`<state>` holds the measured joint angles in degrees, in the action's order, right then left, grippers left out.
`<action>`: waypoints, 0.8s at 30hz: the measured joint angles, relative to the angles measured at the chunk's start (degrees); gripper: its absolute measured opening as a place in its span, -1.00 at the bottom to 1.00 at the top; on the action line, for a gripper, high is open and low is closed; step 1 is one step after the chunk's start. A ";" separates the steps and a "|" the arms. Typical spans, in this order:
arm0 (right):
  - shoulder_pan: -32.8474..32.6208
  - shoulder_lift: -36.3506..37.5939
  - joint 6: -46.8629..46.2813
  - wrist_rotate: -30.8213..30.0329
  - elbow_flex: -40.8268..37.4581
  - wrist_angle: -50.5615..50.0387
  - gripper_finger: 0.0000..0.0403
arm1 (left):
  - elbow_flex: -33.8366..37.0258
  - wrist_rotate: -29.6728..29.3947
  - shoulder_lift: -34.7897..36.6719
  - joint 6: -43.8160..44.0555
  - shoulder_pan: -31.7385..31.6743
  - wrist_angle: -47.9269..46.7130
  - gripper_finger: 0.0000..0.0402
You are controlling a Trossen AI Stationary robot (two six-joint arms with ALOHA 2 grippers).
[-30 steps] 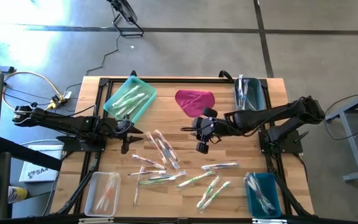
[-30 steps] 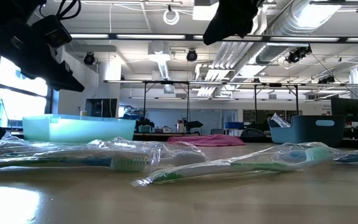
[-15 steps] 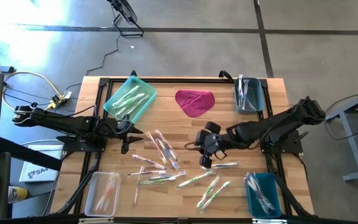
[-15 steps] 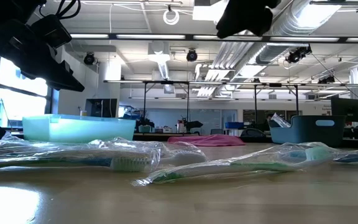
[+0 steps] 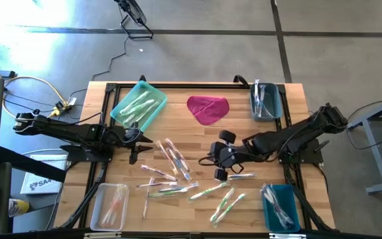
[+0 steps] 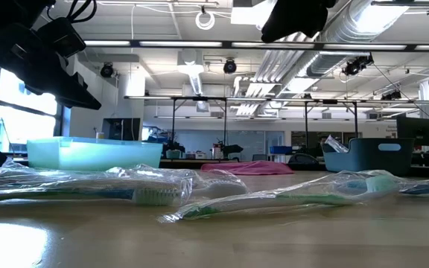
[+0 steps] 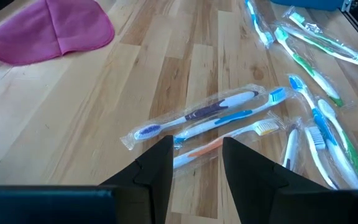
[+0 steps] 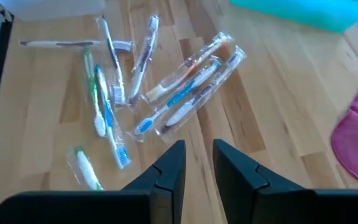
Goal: Pick & Place Toothbrushes
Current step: Put the blue toothbrush to the light blue bin
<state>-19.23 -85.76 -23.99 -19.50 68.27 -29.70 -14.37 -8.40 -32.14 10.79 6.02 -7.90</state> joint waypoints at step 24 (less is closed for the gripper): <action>0.65 0.07 -15.01 13.11 -7.27 -16.28 -0.64 | 0.00 0.00 -0.02 -0.22 0.02 -0.04 -0.32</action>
<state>-18.58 -85.69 -39.00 -6.39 61.00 -45.98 -14.37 -8.40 -32.16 10.57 6.04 -7.94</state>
